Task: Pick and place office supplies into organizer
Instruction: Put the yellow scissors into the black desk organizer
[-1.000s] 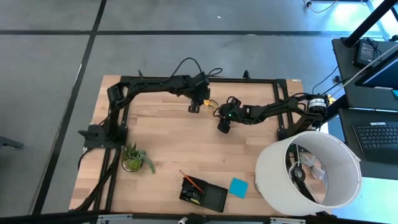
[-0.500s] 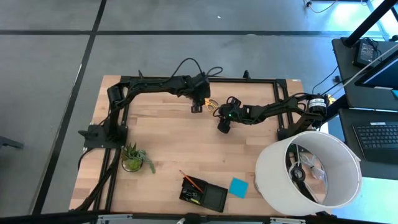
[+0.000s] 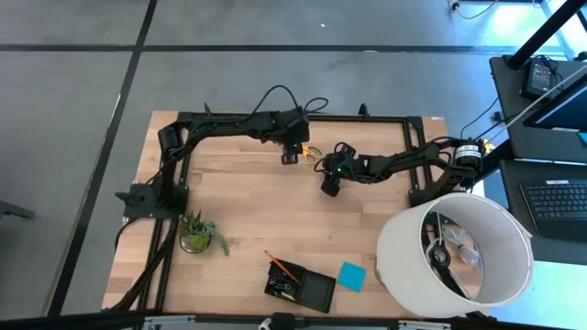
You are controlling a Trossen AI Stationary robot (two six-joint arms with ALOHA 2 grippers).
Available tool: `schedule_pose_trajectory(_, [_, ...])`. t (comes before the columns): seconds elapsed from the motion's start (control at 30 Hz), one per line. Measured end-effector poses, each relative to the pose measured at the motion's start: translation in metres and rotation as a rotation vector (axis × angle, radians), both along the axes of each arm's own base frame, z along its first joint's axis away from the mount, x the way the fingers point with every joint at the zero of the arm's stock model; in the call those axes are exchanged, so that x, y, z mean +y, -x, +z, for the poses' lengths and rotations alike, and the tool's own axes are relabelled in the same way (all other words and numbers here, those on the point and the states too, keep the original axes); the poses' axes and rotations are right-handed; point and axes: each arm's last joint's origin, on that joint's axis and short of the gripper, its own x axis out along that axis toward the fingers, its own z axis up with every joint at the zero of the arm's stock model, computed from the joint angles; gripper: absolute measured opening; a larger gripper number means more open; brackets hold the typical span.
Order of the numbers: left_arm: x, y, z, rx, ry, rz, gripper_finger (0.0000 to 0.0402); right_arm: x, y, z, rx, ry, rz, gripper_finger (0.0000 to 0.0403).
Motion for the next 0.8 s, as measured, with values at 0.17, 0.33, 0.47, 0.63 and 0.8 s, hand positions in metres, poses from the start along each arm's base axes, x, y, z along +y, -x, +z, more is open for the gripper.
schedule_pose_trajectory(0.17, [-0.005, 0.001, -0.002, 0.051, -0.011, -0.060, 0.0247, 0.000, 0.001, -0.001, 0.013, -0.003, 0.000, 0.0218])
schedule_pose_trajectory(0.33, [-0.012, -0.001, -0.003, 0.091, -0.030, -0.131, 0.0309, 0.000, 0.001, -0.001, 0.015, -0.003, 0.000, 0.0218])
schedule_pose_trajectory(0.47, [-0.015, -0.003, -0.002, 0.111, -0.081, -0.169, 0.0330, 0.000, 0.002, -0.001, 0.023, -0.005, 0.000, 0.0218])
schedule_pose_trajectory(0.63, [-0.013, -0.001, -0.003, 0.113, -0.092, -0.079, 0.0331, 0.001, 0.002, -0.002, 0.031, -0.007, 0.000, 0.0218])
schedule_pose_trajectory(0.8, [-0.003, -0.001, 0.000, -0.002, 0.074, -0.210, 0.0331, 0.001, 0.003, -0.002, 0.036, -0.008, 0.000, 0.0218])
